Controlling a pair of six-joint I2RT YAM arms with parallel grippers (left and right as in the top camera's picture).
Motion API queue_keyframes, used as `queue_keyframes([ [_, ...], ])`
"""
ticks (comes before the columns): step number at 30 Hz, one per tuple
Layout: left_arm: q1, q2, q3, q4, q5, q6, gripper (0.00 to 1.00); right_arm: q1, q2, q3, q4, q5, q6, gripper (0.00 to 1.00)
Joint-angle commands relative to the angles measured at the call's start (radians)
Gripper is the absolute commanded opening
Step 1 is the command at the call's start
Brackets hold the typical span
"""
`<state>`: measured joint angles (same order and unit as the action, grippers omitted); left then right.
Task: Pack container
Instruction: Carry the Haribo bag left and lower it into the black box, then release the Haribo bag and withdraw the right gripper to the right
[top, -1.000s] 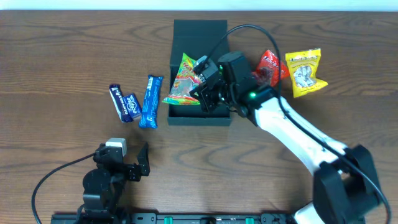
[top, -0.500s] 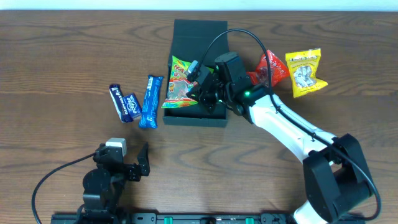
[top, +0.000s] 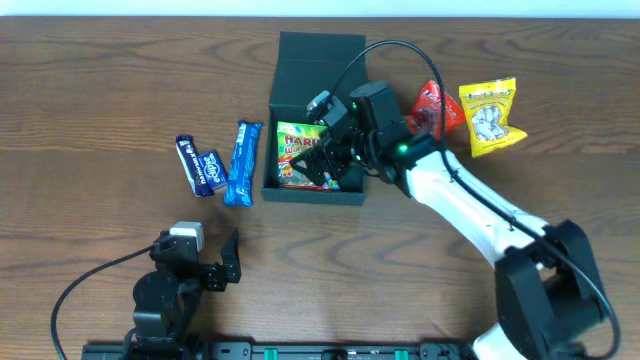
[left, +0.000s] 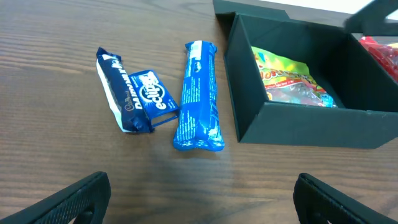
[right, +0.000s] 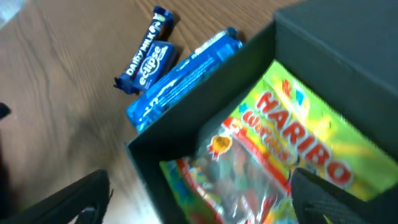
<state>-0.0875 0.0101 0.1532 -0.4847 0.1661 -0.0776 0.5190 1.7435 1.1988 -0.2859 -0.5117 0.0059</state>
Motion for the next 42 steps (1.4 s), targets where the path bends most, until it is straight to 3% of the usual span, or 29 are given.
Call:
queue_keyframes([
  [1,0.002,-0.006,-0.018,0.002,0.007,0.003,0.95,-0.005,-0.070,0.024,-0.072,0.156,0.122,0.99],
  [6,0.002,-0.006,-0.018,0.002,0.007,0.003,0.95,-0.005,-0.113,0.024,-0.251,0.431,0.352,0.98],
  [9,0.002,-0.006,-0.018,0.002,0.007,0.003,0.95,-0.005,-0.106,0.024,-0.324,0.479,0.423,0.89],
  [10,0.002,-0.006,-0.018,0.002,0.007,0.003,0.95,-0.005,-0.099,0.024,-0.339,0.480,0.439,0.80],
  [14,0.002,-0.006,-0.018,0.002,0.007,0.003,0.95,-0.008,-0.051,0.024,-0.362,0.511,0.513,0.64],
  [26,0.002,-0.006,-0.018,0.002,0.007,0.003,0.95,-0.008,0.092,0.024,-0.380,0.600,0.525,0.70],
  [42,0.002,-0.006,-0.018,0.002,0.007,0.003,0.95,-0.131,0.101,0.024,-0.549,0.687,0.525,0.71],
])
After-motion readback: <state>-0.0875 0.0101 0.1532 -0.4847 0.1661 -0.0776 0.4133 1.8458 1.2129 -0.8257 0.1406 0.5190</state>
